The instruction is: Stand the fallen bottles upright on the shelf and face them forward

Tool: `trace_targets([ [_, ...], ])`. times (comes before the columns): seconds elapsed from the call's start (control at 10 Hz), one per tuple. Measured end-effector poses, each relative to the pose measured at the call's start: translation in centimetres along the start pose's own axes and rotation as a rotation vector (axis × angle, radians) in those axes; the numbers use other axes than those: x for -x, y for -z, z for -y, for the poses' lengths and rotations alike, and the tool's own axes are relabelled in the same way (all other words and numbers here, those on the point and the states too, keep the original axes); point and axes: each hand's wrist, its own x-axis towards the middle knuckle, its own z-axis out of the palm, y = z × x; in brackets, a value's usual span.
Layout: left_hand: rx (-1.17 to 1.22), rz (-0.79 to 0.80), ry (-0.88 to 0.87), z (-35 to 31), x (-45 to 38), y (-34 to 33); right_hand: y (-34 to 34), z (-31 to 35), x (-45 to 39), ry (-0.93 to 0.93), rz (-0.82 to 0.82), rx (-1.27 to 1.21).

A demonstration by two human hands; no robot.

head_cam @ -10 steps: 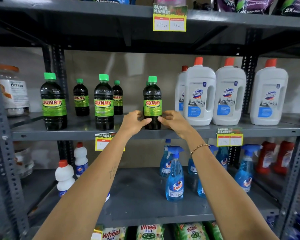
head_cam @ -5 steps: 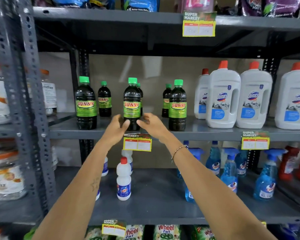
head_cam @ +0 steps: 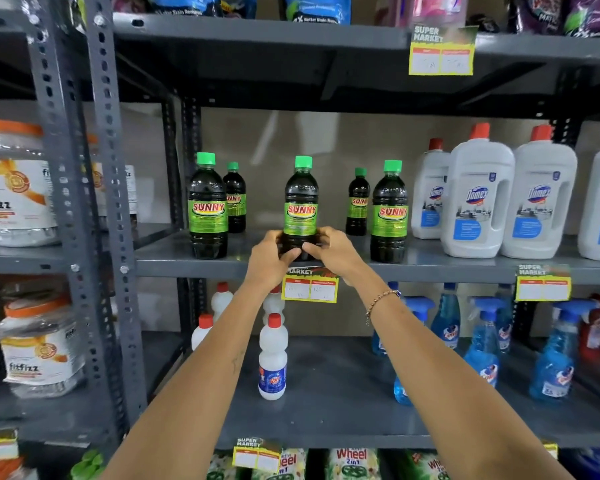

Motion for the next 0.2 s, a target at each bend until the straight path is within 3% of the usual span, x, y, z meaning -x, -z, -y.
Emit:
trace_targets([
  [0.2, 0.031, 0.009, -0.003, -0.27, 0.2, 0.35, -0.06, 0.7, 0.46, 0.003, 0.021, 0.032],
])
